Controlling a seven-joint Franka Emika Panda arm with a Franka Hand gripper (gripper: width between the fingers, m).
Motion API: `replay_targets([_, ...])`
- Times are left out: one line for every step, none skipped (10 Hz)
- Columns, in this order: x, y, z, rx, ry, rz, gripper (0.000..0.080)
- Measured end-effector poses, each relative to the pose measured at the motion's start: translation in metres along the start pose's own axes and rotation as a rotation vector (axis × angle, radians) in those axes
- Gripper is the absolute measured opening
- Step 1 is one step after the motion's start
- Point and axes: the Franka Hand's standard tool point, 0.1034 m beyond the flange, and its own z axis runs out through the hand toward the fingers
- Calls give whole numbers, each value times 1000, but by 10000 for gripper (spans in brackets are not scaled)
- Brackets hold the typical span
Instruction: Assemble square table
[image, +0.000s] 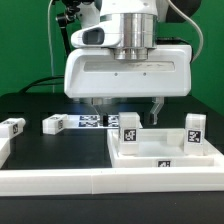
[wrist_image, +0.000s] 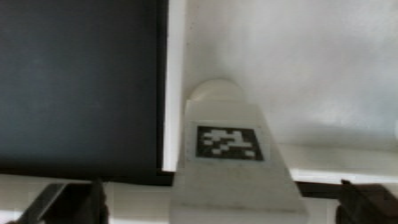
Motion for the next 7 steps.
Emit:
replay_targets([1, 2, -1, 0, 1, -39, 649])
replay_targets([2, 3, -2, 1, 1, -39, 619])
replay_targets([1, 2, -1, 1, -1, -39, 619])
replay_targets([1, 3, -1, 1, -1, -39, 440])
replay_targets([1, 2, -1, 2, -1, -25, 291])
replay_targets([1, 2, -1, 2, -1, -12, 291])
replay_targets([1, 2, -1, 2, -1, -8, 291])
